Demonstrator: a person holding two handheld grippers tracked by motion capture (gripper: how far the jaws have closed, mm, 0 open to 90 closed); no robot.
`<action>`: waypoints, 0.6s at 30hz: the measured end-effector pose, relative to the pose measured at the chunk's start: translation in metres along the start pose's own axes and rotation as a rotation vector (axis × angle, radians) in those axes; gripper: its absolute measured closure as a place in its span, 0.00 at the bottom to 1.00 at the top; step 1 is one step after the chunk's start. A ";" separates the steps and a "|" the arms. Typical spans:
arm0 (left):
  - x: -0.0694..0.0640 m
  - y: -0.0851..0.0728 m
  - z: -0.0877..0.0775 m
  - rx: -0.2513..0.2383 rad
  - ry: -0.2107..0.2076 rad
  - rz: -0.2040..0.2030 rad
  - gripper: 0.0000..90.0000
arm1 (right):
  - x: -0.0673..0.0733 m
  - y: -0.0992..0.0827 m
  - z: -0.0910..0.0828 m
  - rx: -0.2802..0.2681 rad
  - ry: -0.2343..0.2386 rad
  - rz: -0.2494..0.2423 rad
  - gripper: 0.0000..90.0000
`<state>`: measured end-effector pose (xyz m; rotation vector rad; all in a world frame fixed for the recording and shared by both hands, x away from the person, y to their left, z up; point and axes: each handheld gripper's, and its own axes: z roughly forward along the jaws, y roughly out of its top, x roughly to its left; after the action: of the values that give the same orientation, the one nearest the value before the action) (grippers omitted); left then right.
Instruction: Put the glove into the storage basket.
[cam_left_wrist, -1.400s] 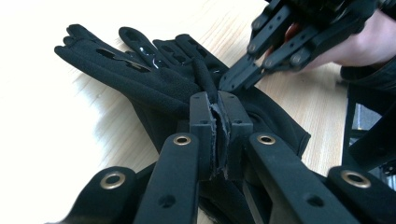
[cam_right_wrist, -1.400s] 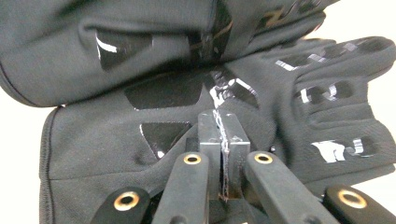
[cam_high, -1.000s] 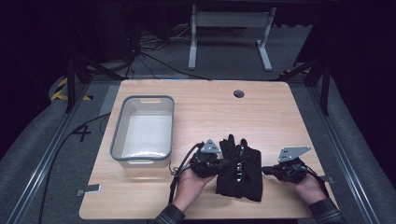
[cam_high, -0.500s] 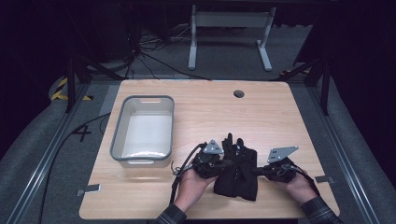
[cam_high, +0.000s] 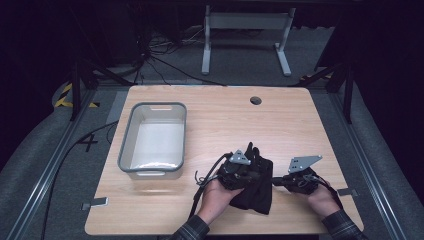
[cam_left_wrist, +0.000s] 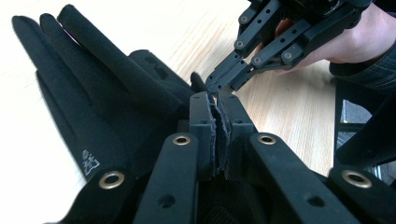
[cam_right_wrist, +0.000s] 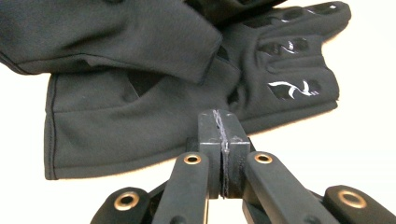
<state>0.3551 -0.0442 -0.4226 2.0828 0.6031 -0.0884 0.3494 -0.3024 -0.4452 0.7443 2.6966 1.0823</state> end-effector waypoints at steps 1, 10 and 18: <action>-0.001 0.002 0.002 0.001 -0.004 0.003 0.95 | -0.001 -0.001 -0.002 -0.001 -0.003 0.005 1.00; -0.005 0.009 0.006 -0.028 -0.019 0.027 0.90 | -0.004 -0.006 -0.011 -0.011 -0.015 0.017 1.00; 0.010 0.002 -0.021 -0.028 0.097 0.049 0.93 | -0.003 -0.008 -0.013 -0.010 -0.019 0.015 1.00</action>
<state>0.3612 -0.0243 -0.4121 2.0830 0.6077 0.0493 0.3449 -0.3166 -0.4412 0.7698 2.6725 1.0857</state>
